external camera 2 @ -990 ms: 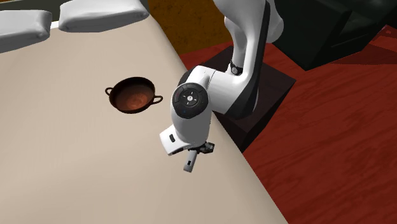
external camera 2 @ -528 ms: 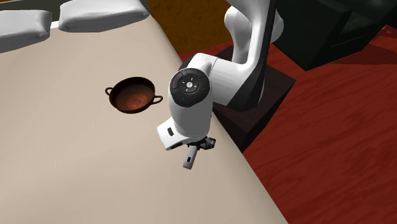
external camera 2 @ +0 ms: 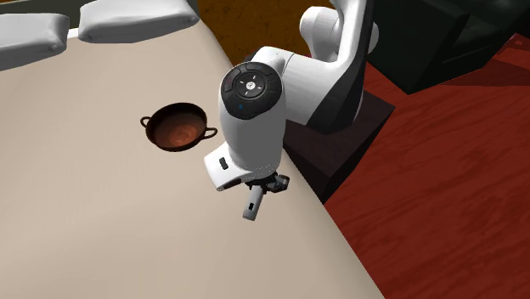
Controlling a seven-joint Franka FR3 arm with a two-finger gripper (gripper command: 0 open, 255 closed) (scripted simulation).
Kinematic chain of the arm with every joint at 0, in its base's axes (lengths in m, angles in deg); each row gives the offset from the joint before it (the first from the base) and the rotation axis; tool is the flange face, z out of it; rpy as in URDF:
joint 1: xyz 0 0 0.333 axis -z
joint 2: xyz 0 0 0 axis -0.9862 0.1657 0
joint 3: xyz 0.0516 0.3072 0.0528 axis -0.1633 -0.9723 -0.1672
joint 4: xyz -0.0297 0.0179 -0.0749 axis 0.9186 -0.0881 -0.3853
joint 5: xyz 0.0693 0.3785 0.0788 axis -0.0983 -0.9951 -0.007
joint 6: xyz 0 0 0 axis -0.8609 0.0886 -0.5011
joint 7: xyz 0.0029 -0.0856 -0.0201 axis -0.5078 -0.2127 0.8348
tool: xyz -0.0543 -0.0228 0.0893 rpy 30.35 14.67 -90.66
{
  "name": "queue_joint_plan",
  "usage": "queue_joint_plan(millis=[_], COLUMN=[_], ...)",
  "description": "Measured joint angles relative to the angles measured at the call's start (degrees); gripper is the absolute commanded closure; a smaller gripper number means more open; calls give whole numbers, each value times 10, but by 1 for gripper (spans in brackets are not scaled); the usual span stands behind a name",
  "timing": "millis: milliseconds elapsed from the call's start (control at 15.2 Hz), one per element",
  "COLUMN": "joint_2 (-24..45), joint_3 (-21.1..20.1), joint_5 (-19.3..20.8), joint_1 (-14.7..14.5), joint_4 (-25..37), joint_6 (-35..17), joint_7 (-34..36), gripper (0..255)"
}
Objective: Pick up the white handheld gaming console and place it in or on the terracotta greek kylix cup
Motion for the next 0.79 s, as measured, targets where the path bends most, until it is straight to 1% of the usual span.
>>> queue_joint_plan(millis=[792], joint_2=[-38], joint_3=[-1], joint_5=[-10], joint_1=[1], joint_4=[48], joint_6=[85], joint_7=[-10], gripper=[255])
